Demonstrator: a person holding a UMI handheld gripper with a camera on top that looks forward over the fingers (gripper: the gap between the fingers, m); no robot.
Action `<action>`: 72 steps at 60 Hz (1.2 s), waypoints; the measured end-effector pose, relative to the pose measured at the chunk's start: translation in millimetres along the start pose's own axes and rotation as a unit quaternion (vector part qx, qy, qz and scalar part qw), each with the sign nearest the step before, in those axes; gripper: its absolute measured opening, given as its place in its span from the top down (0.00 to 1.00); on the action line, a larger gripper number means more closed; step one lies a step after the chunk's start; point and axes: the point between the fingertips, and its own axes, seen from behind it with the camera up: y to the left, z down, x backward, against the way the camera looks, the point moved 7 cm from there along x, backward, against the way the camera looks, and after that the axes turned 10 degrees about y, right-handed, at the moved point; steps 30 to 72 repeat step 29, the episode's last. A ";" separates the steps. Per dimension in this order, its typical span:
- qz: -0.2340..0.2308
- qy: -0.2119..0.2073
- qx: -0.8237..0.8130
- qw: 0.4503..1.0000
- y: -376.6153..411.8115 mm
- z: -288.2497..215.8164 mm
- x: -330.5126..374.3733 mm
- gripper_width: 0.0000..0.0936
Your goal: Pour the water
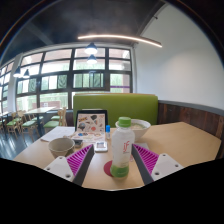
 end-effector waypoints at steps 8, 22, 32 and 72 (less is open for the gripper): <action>0.016 -0.004 0.002 1.000 10.2 5.9 79.2 0.11; 0.039 -0.025 -0.013 0.999 17.8 35.0 190.2 0.12; 0.034 -0.030 -0.012 0.999 22.7 40.2 218.7 0.12; 0.034 -0.030 -0.012 0.999 22.7 40.2 218.7 0.12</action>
